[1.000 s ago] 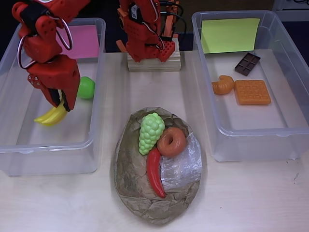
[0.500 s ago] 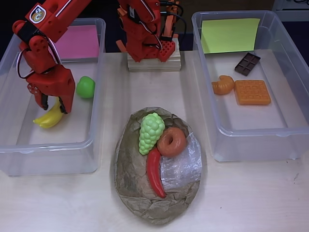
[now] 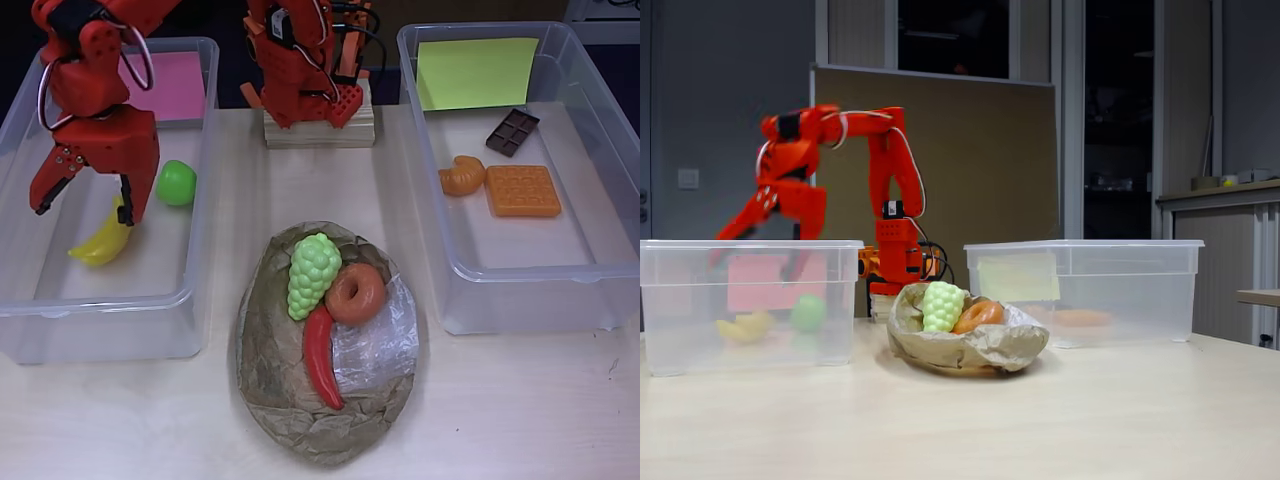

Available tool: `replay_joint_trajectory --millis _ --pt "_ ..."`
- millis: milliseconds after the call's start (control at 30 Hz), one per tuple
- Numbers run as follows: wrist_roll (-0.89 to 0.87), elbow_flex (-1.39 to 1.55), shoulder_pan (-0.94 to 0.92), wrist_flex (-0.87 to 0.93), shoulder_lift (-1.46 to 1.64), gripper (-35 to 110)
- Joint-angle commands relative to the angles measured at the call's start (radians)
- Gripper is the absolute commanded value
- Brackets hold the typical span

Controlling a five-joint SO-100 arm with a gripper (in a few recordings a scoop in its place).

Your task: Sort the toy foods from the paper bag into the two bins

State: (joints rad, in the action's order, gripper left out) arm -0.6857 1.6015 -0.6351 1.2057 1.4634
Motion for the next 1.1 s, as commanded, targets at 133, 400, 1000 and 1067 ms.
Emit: replay_joint_trajectory --millis 133,400,1000,1067 --pt "0.048 0.091 0.202 -0.066 0.337 18" --pt "-0.106 0.227 0.476 -0.078 0.413 15" --pt "-0.566 0.414 0.758 -0.081 0.235 28" --pt "-0.598 0.414 0.781 -0.075 0.224 34"
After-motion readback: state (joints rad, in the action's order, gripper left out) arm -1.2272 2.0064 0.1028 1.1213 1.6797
